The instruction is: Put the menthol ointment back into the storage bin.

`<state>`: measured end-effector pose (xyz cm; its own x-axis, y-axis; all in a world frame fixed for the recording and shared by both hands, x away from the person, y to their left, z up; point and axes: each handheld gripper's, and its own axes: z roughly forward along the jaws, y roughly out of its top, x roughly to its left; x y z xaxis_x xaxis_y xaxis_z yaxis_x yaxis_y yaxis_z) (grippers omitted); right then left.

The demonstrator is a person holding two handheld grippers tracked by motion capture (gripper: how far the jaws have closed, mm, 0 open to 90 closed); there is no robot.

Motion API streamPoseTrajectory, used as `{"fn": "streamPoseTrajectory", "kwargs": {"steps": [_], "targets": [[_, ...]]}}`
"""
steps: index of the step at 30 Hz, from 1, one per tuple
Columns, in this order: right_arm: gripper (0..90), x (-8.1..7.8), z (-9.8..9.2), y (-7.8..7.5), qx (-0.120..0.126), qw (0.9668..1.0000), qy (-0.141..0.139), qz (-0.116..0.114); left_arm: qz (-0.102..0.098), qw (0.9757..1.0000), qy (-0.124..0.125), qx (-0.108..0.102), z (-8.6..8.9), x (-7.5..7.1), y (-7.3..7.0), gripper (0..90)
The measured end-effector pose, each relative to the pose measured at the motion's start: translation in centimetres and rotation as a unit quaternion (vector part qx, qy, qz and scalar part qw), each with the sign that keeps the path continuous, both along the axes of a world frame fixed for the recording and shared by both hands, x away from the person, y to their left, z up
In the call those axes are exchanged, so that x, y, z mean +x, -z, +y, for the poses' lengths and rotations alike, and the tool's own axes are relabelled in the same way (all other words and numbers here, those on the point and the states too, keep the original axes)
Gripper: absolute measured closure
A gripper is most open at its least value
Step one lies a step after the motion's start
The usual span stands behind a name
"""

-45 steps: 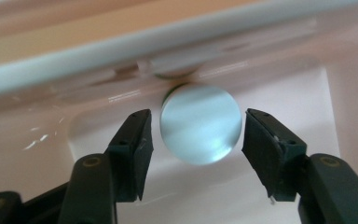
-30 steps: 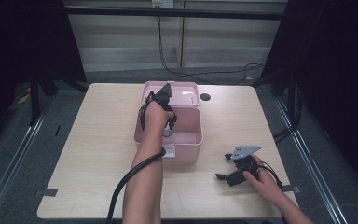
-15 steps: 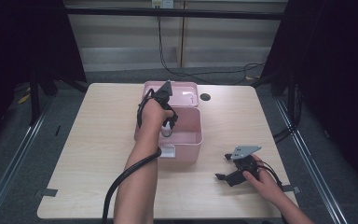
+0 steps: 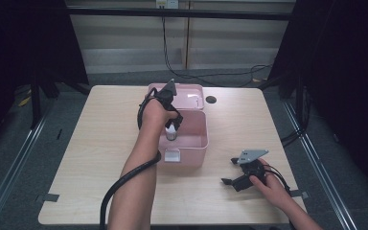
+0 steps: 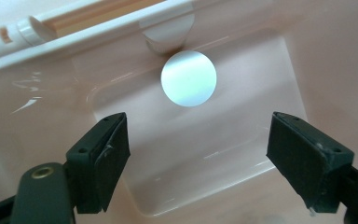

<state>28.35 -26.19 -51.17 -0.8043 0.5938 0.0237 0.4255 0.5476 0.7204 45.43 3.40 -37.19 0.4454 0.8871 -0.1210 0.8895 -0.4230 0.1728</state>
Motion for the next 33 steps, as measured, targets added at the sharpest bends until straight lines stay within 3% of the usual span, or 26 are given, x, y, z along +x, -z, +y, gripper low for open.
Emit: {"fn": "streamPoseTrajectory", "kwargs": {"steps": [12,21,31,33], "targets": [[9.7,0.0,0.0,0.0,0.000,1.0000,0.000,0.001,-0.004,0.9999,0.015,0.001,0.1,-0.6,-0.6,20.1],[9.7,0.0,0.0,0.0,0.000,1.0000,0.000,0.001,-0.003,0.9985,0.055,-0.002,0.3,-1.3,-1.4,20.1],[9.7,0.0,0.0,0.0,0.000,1.0000,0.000,0.000,-0.013,0.9967,0.080,-0.005,0.5,-2.0,-1.7,20.1],[9.7,0.0,0.0,0.0,0.000,1.0000,0.000,0.000,-0.010,0.9963,0.084,-0.015,0.6,-2.2,-1.8,19.5]]}}
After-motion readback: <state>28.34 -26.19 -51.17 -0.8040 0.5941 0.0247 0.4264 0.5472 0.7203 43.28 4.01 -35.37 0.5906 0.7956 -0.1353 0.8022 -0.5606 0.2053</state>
